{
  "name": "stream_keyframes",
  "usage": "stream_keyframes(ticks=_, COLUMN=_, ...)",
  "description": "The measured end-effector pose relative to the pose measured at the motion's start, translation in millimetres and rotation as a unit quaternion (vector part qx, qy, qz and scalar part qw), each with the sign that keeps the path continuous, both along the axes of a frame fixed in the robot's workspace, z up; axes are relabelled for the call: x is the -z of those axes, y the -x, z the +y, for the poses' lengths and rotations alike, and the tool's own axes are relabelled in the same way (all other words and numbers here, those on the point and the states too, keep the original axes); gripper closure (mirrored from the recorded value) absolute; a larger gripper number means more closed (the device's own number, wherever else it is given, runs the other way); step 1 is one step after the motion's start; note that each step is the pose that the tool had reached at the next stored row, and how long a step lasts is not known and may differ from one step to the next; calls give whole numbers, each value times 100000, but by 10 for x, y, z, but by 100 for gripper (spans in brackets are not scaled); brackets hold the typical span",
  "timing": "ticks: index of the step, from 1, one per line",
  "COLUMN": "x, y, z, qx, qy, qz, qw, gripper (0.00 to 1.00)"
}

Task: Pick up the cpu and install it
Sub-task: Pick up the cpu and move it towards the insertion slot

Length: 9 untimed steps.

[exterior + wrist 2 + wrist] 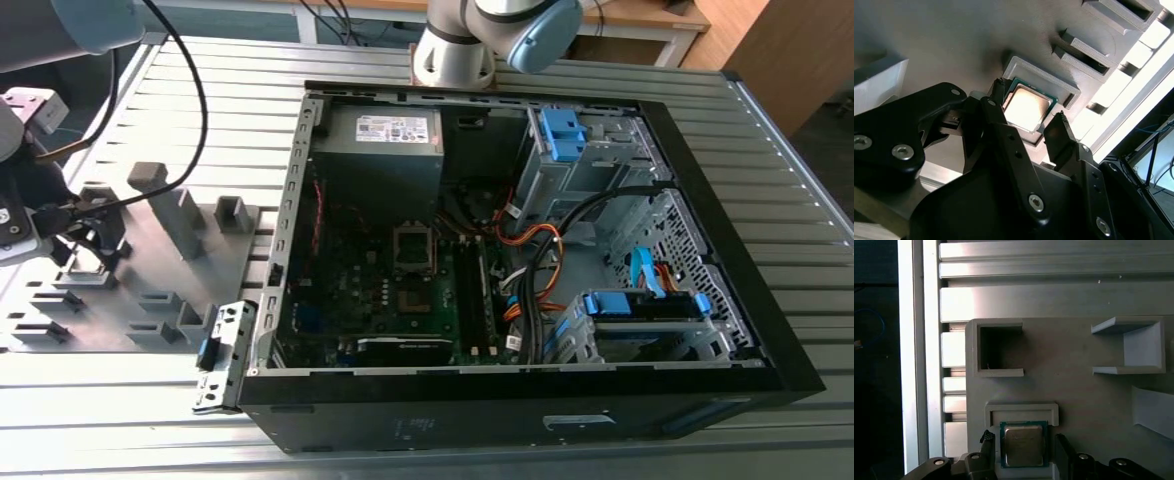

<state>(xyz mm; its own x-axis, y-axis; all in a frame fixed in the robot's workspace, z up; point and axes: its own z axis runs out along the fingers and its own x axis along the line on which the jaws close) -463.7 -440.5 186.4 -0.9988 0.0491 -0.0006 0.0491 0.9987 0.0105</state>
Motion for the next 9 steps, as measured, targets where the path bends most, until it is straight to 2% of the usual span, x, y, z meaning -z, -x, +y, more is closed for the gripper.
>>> stream_keyframes(ticks=9, x=7, y=-6, z=4, qx=-1, qy=12, qz=-6, qw=100000, gripper=41)
